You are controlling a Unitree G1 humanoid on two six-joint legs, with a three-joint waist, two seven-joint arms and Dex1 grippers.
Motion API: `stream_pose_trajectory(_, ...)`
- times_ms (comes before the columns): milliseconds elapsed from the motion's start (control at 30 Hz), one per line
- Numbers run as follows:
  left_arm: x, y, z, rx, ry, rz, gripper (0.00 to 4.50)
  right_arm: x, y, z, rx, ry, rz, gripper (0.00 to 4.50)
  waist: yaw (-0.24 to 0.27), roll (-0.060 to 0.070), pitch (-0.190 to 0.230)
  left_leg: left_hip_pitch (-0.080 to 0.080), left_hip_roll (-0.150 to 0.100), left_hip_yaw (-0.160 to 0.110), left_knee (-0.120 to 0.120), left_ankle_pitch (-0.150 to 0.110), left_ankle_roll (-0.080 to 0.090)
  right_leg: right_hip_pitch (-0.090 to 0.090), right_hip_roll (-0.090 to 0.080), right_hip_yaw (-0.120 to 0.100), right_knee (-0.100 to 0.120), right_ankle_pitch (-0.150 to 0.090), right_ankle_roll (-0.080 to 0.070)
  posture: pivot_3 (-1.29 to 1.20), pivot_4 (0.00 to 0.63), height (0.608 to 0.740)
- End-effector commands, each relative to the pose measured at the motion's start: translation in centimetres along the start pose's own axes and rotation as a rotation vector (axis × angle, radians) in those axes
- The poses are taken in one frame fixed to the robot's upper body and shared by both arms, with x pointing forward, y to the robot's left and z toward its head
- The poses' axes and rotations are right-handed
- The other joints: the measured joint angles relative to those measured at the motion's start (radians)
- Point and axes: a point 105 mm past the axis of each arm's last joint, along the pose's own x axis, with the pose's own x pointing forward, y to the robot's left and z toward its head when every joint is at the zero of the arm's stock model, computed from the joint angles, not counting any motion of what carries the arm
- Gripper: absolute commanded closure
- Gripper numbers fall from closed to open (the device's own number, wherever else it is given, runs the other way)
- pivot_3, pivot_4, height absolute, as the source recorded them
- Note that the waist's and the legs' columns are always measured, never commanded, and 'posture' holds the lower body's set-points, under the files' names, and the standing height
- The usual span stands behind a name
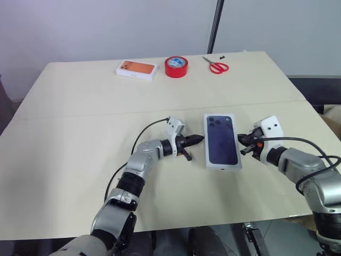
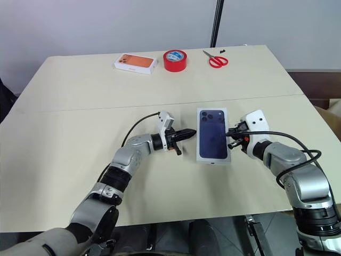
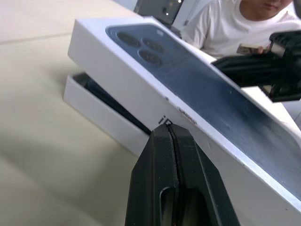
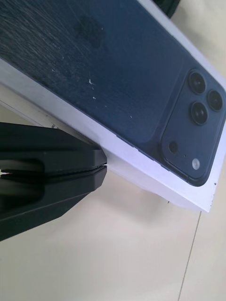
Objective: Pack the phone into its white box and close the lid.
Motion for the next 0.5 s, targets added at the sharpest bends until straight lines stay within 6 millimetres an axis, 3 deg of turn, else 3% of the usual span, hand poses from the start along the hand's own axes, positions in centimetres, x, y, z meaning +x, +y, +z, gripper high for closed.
stream_pose_trajectory(33, 1.06, -1.02, 1.12, 0.044, -0.029, -0.045, 4.50, 0.01, 0.36, 0.72, -0.020, -0.034, 0.011, 4.47, 0.000, 0.000, 0.000, 0.000, 0.000, 0.000, 0.000, 0.000, 0.000, 0.000, 0.000, 0.000, 0.000, 0.000, 0.000, 0.00, 0.150, 0.740)
stream_pose_trajectory(500, 0.52, -0.53, 0.77, 0.037, -0.033, 0.000, 4.50, 0.47, 0.14, -0.09, -0.017, -0.012, -0.004, 4.47, 0.000, 0.000, 0.000, 0.000, 0.000, 0.000, 0.000, 0.000, 0.000, 0.000, 0.000, 0.000, 0.000, 0.000, 0.000, 0.00, 0.150, 0.740)
